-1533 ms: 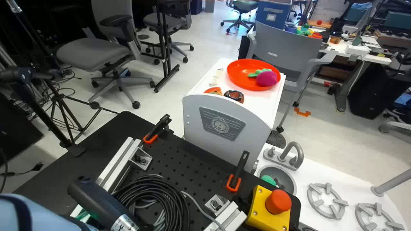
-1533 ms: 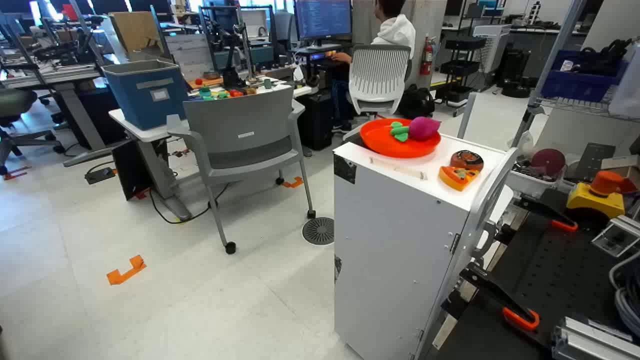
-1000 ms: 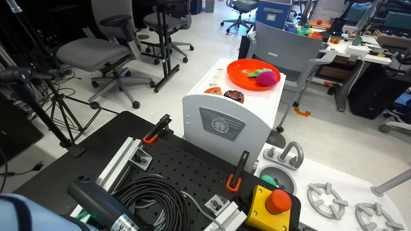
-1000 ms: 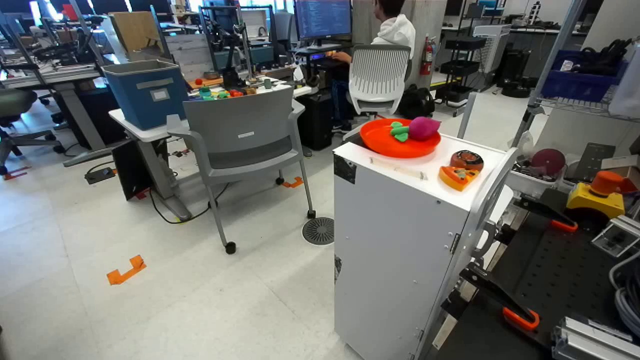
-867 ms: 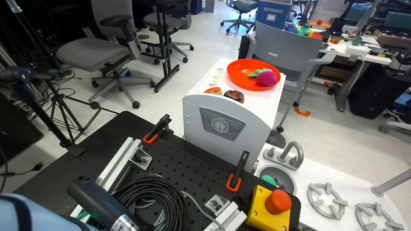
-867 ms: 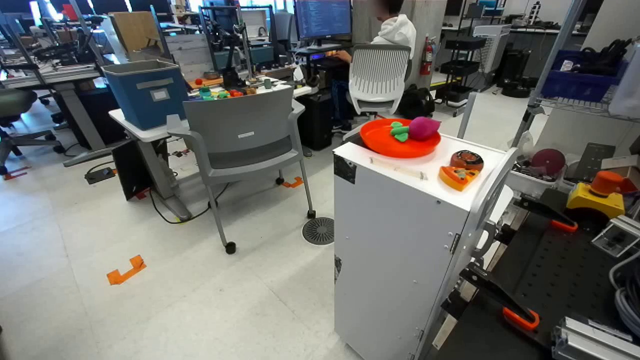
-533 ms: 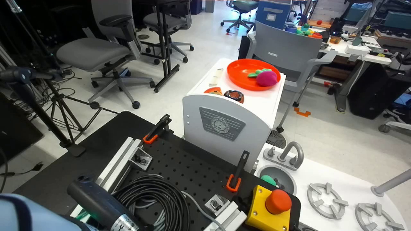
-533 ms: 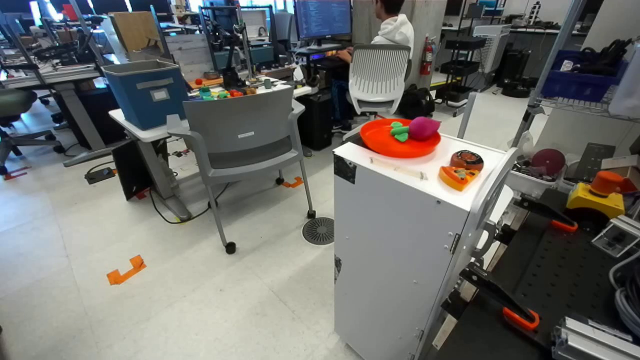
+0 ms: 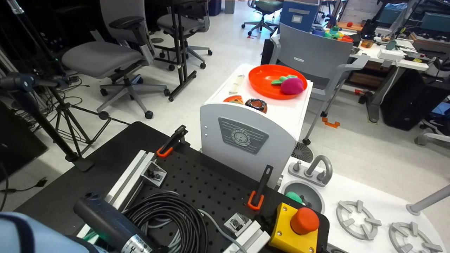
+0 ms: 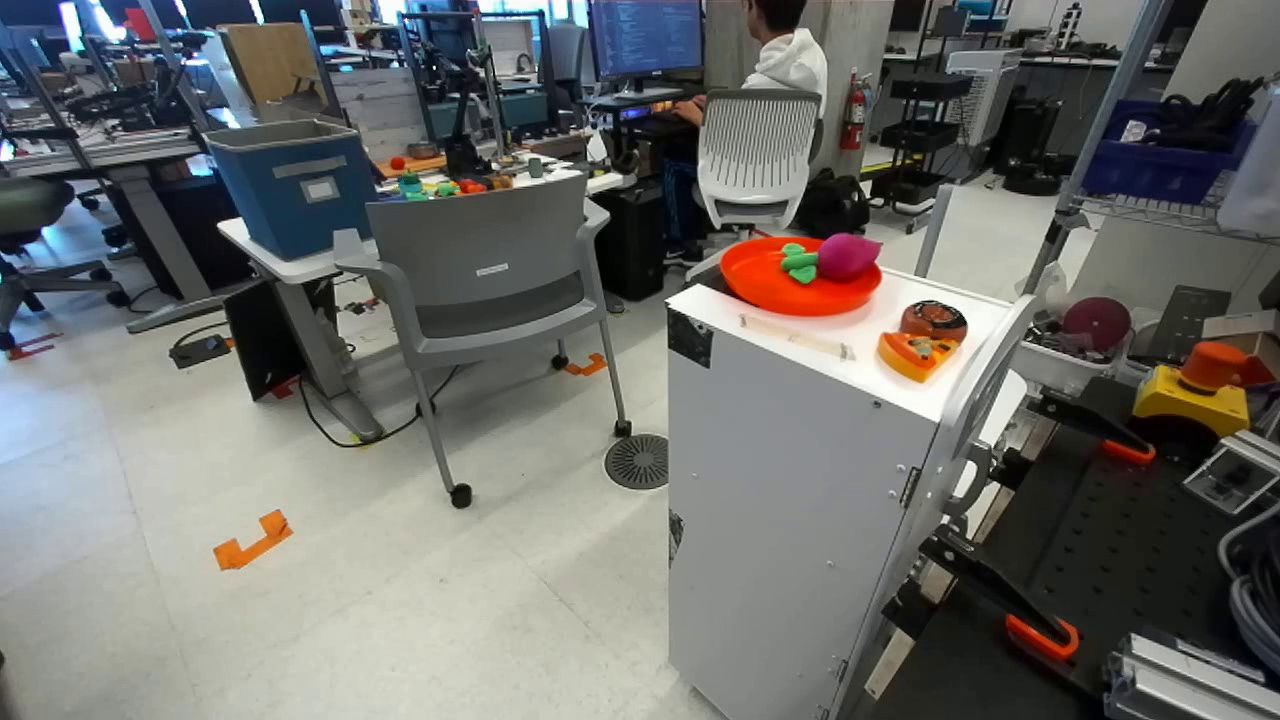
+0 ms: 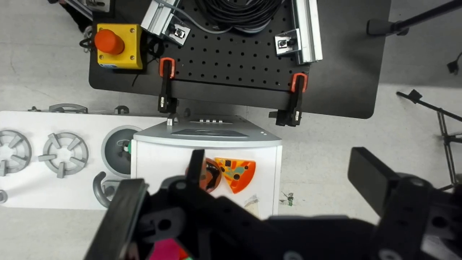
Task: Remove the tulip plush toy from the orange plate
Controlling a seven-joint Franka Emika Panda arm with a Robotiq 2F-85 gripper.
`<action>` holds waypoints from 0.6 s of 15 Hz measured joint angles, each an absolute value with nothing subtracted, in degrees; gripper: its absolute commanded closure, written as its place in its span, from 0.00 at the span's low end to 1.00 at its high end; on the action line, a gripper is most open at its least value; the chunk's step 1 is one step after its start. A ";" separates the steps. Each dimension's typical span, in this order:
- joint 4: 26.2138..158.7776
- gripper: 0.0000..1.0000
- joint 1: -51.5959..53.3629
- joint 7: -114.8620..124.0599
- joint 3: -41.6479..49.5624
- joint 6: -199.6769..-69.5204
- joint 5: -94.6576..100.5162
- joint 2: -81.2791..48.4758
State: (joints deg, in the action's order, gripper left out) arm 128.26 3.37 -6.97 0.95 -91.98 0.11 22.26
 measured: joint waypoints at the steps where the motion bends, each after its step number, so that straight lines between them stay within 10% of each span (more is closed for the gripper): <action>1: 128.26 0.00 3.37 -7.32 1.23 -91.98 -0.05 22.26; 9: 128.42 0.00 3.38 -3.32 0.00 -92.24 -0.14 22.24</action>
State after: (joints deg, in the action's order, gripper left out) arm 128.42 3.38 -3.32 0.00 -92.24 -0.14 22.24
